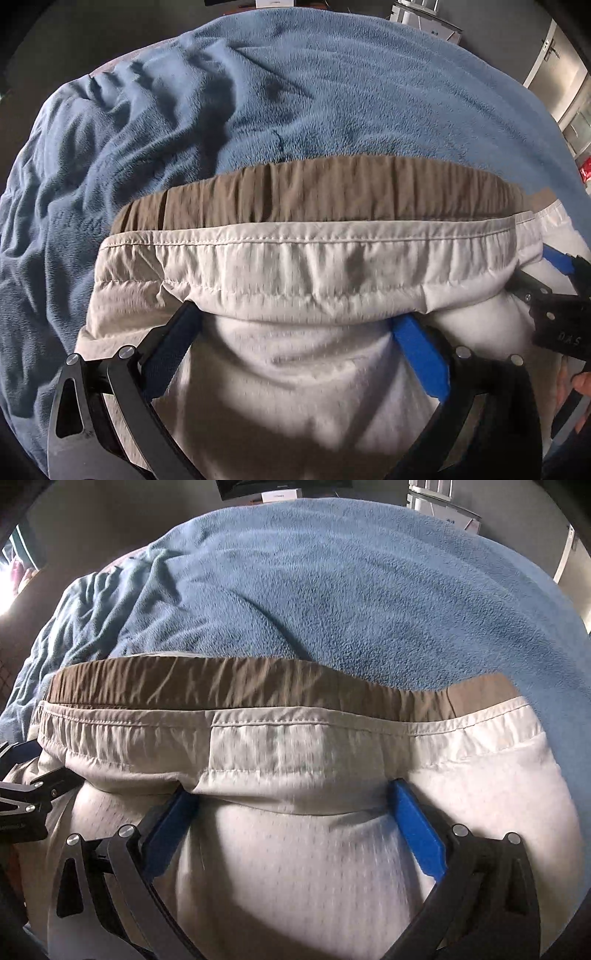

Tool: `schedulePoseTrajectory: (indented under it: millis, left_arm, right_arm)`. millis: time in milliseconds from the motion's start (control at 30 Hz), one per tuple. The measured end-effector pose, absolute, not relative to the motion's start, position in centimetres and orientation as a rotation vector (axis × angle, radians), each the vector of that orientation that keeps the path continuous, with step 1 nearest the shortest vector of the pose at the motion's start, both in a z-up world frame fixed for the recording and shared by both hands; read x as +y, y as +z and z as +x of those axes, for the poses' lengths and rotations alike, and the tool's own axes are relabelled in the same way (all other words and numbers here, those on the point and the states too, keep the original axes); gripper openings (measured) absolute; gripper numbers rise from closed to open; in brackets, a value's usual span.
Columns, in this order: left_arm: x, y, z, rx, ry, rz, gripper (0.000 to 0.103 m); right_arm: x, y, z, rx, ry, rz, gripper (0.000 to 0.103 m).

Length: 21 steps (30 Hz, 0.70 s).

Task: Fold large clothes
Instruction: 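Open both tools and press the folded brown hem edge flat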

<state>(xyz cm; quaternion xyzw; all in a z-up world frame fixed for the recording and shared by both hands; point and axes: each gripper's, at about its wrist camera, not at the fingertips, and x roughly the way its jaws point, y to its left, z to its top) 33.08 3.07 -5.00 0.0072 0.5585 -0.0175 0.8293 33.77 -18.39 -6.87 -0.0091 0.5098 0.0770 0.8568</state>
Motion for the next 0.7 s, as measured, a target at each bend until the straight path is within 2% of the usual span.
schedulePoseTrajectory:
  millis: [700]
  left_arm:
    - [3.4,-7.4,32.4,1.139,-0.079,0.005,0.099]
  right_arm:
    - [-18.5,-8.8,32.0,1.033,0.168,-0.035,0.098]
